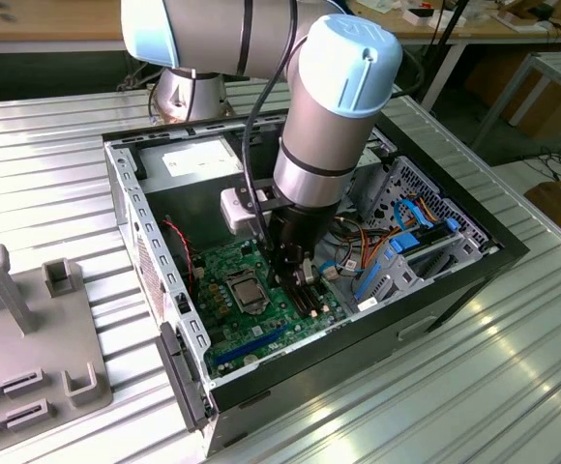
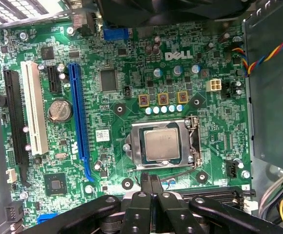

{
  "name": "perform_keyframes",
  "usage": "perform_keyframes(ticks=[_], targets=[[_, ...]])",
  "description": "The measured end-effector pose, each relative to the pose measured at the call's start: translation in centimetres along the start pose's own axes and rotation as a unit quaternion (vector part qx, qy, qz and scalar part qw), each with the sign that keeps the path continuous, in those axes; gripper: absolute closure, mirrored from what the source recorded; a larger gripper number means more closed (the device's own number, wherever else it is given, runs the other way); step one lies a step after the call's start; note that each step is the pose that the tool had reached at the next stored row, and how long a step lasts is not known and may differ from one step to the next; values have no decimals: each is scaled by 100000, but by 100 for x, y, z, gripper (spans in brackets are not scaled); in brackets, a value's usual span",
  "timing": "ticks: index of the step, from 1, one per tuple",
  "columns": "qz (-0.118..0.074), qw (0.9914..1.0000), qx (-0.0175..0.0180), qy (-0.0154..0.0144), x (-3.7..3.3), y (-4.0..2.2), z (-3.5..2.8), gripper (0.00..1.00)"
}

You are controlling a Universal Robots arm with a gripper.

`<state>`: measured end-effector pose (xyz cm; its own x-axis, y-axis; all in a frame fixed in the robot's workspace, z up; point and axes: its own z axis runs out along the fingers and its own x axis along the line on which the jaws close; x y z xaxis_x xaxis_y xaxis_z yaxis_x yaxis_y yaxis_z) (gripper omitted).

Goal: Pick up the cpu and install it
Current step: 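Install the first cpu locking lever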

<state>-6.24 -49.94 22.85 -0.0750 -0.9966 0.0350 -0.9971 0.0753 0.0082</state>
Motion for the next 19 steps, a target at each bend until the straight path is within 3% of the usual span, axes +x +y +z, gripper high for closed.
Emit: perform_keyframes(ticks=[10, 19], targets=[[-661, 99998, 46, 240, 23, -3, 42, 89], [-2852, 99959, 128, 268, 23, -6, 66, 89]])
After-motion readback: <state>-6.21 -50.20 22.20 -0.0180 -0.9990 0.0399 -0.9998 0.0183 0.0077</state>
